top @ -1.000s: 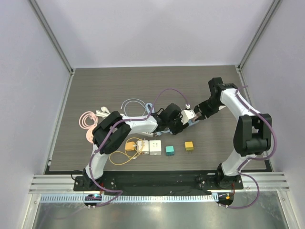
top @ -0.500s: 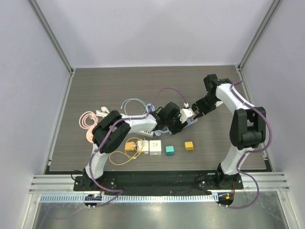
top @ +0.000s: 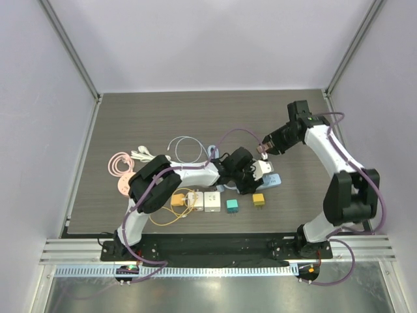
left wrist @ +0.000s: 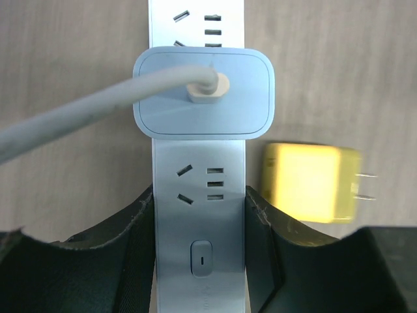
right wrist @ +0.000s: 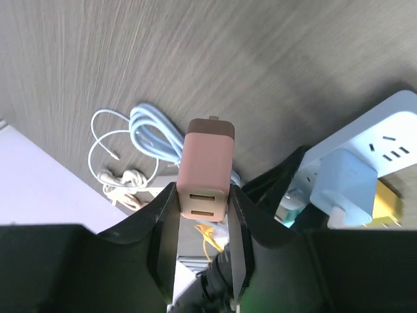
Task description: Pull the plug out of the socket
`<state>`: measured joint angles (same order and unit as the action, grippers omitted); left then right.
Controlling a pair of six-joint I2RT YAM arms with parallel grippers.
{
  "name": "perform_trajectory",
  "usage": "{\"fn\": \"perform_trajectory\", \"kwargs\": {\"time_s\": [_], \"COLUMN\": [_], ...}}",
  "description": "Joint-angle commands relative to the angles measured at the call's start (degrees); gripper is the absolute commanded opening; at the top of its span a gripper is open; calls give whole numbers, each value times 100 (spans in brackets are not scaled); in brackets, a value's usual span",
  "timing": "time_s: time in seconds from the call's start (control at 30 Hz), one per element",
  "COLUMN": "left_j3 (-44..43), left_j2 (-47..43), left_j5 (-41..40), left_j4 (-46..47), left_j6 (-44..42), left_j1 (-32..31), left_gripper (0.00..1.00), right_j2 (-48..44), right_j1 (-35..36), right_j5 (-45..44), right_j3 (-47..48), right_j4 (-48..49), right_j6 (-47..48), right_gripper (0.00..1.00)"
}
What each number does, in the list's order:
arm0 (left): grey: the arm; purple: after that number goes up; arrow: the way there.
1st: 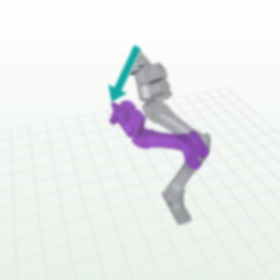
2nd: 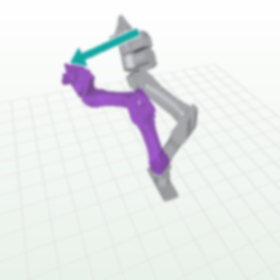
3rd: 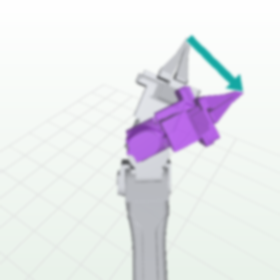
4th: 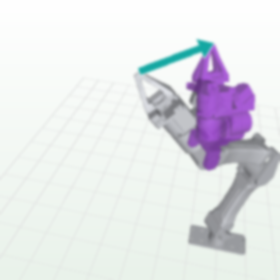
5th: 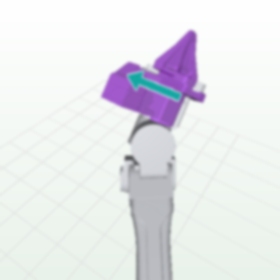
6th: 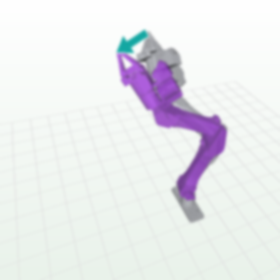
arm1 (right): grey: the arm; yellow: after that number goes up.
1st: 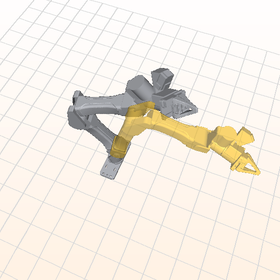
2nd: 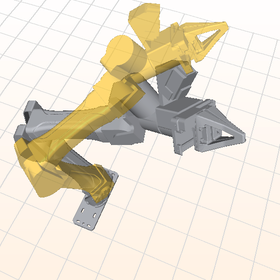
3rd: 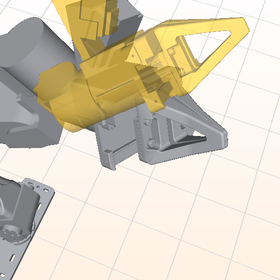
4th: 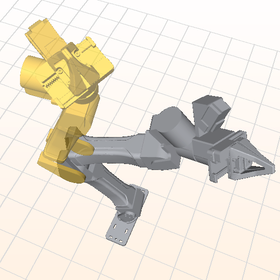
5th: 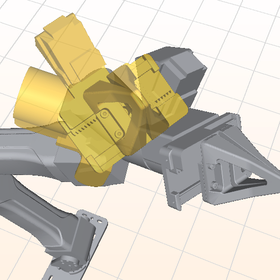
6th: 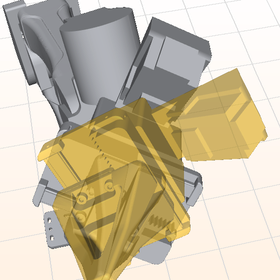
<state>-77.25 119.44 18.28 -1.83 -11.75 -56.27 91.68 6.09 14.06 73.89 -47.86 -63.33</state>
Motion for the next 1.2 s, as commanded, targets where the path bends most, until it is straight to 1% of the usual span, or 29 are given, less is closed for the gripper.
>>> {"fn": "perform_trajectory", "kwargs": {"time_s": [0.0,0.07,0.1,0.13,0.17,0.23,0.27,0.33,0.37,0.43,0.53,0.57,0.63,0.73,0.77,0.8,0.9,1.0,1.03,1.07,1.13,1.17], "left_j3": [70,44,44,35,26,-9,-18,-44,-53,-53,-53,-53,-62,-44,-1,26,35,-44,-62,-114,-158,-193], "left_j2": [-26,-69,-96,-113,-148,-184,-201,-254,-289,-377,-526,-553,-632,-755,-773,-782,-729,-633,-615,-545,-501,-457], "left_j5": [474,387,343,229,246,307,351,395,404,439,466,466,474,553,571,588,668,668,659,598,414,274], "left_j4": [-433,-433,-433,-415,-424,-415,-406,-406,-415,-406,-415,-415,-424,-407,-354,-188,102,156,156,156,165,156], "left_j6": [-30,41,67,102,198,278,357,419,436,489,507,524,542,595,647,691,858,911,894,807,762,736], "left_j1": [-42,-33,-33,-24,11,72,133,186,230,292,310,310,310,310,310,310,301,222,161,125,3,-33], "left_gripper": [0,1,3,7,16,27,38,44,49,53,63,69,72,74,74,75,76,76,76,76,75,75], "right_j2": [-843,-1150,-1222,-1327,-1485,-1679,-1775,-2118,-2276,-2654,-2927,-2954,-3006,-3094,-3121,-3147,-3191,-3314,-3340,-3419,-3464,-3490], "right_j1": [-63,-318,-414,-572,-748,-872,-933,-969,-969,-969,-969,-969,-969,-960,-969,-969,-960,-960,-960,-960,-960,-960], "right_j5": [-227,-342,-439,-440,-405,-378,-404,-562,-606,-615,-467,-257,-28,201,263,490,825,843,939,949,949,949], "right_j3": [-497,-761,-892,-981,-1086,-1429,-1534,-1833,-1930,-2237,-2598,-2694,-3019,-3406,-3494,-3713,-3977,-4215,-4294,-4373,-4532,-4576], "right_j4": [347,277,225,128,93,-12,-65,-206,-233,-277,-321,-330,-312,-207,-137,99,573,891,962,1023,1059,1050], "right_j6": [93,320,434,531,706,857,1023,1164,1200,1358,1551,1621,1762,1894,1912,1921,1868,1798,1772,1754,1736,1710], "right_gripper": [1,1,1,1,1,1,1,1,1,1,1,1,1,5,9,10,13,18,21,30,36,42]}}
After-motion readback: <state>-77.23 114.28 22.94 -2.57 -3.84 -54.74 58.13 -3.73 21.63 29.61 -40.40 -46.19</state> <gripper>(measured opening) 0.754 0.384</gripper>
